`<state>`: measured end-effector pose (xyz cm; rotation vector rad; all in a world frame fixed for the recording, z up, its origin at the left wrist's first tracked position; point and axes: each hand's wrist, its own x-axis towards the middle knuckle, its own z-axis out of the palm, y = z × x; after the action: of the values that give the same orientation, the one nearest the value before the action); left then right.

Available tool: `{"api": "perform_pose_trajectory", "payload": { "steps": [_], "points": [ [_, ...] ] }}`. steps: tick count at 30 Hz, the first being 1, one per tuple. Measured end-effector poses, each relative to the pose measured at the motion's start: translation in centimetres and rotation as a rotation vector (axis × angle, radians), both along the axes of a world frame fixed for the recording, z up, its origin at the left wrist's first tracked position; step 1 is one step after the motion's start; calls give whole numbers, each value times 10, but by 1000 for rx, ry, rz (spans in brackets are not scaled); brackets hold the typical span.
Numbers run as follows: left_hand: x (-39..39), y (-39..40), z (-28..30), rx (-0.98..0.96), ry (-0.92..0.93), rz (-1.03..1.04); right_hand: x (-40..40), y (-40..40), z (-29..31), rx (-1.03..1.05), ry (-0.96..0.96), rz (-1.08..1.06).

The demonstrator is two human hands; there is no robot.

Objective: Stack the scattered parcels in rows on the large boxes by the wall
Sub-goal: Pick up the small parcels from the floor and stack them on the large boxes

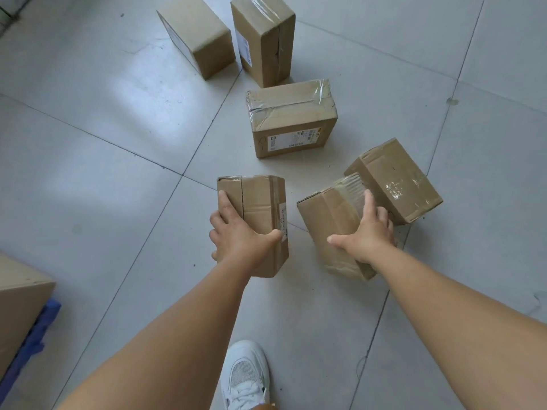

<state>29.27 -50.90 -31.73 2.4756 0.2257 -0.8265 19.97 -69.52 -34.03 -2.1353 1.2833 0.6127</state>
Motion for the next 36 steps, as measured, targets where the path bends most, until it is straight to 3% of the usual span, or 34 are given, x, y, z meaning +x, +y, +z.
{"api": "perform_pose_trajectory", "payload": {
  "steps": [9,20,36],
  "points": [
    [-21,57,119,-49,-45,167,0,54,120,117,-175,-91],
    [-79,182,265,-73,-160,466,-5,180,280,100,-239,182],
    [-114,468,316,20,-280,795,27,483,339,147,-286,538]
  ]
}}
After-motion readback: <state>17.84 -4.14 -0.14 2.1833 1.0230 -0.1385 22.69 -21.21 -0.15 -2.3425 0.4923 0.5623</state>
